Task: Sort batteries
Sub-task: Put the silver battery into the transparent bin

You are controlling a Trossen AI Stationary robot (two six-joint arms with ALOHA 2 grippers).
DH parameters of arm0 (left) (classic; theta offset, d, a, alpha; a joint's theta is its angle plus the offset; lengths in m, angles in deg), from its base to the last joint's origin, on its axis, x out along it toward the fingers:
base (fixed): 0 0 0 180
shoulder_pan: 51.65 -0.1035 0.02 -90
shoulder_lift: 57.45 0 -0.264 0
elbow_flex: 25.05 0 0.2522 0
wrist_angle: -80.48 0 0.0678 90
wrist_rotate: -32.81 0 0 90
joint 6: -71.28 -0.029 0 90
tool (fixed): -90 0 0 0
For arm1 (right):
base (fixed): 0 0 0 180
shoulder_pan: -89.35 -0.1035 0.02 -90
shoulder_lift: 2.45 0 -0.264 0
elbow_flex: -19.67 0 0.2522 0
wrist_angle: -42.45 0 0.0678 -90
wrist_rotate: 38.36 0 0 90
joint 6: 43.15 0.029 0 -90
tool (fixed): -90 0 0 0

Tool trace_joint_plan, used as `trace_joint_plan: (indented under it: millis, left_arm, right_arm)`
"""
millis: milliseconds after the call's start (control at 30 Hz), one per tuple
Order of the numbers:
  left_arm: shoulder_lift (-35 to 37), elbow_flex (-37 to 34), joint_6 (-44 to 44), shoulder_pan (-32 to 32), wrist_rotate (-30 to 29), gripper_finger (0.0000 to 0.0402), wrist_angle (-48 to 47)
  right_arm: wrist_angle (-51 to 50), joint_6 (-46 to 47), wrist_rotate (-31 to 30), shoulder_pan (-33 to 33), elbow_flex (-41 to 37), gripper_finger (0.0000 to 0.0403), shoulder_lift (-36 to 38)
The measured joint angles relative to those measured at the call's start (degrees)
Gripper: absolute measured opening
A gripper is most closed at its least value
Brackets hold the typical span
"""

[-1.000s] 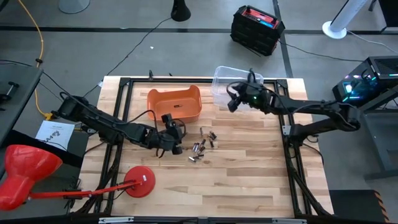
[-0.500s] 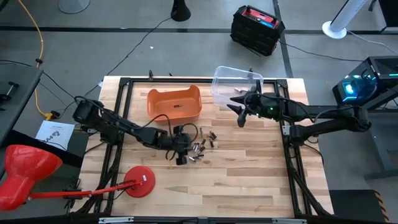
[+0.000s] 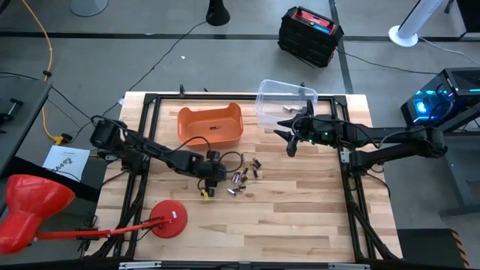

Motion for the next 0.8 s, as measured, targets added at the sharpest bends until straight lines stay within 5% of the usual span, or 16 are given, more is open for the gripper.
trace_joint_plan:
  millis: [167,367,533,800]
  left_arm:
    - [-3.6,0.2,-1.3,-2.4,3.6,0.0141,1.7]
    - [-4.0,2.9,3.1,-3.0,9.1,0.0023,-0.1]
    - [-2.2,8.7,-0.4,-2.9,7.9,0.0022,0.4]
    - [0.3,20.6,-23.8,-7.4,-13.8,0.001,9.9]
  right_arm:
    - [0.0,0.0,0.0,0.0,0.0,0.0154,0.0]
    - [-0.2,0.0,0.0,0.0,0.0,0.0154,0.0]
    - [-0.2,0.3,0.1,0.0,0.0,0.0154,0.0]
    - [2.3,-0.6,0.3,0.0,0.0,0.0154,0.0]
